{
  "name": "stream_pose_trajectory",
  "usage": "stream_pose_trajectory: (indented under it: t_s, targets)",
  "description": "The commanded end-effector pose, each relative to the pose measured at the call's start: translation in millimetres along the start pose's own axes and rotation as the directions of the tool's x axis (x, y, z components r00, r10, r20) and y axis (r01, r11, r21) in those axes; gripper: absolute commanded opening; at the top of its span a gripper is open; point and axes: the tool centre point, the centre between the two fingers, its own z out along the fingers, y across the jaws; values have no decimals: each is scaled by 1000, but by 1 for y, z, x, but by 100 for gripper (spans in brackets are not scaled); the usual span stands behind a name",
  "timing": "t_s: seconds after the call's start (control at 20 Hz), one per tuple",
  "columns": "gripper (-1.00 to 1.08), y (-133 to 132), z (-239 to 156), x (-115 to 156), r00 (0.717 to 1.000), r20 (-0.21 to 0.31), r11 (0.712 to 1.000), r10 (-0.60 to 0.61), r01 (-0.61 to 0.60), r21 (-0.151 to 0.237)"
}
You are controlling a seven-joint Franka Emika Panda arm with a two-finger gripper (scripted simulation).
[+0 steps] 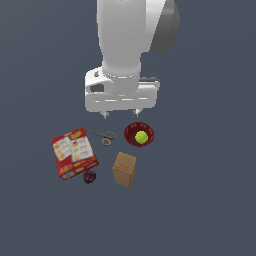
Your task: Pick up a designated object from a clutter of objects.
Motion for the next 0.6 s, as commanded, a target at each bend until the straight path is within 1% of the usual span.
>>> stream_pose_trajectory:
  t_s: [0.0,0.25,0.55]
  targets:
    - [100,6,7,6,999,3,999,-44,44,-6]
    - [100,21,26,20,987,11,987,-157,157,-18]
    - [100,40,52,37,953,22,953,-302,303,-24]
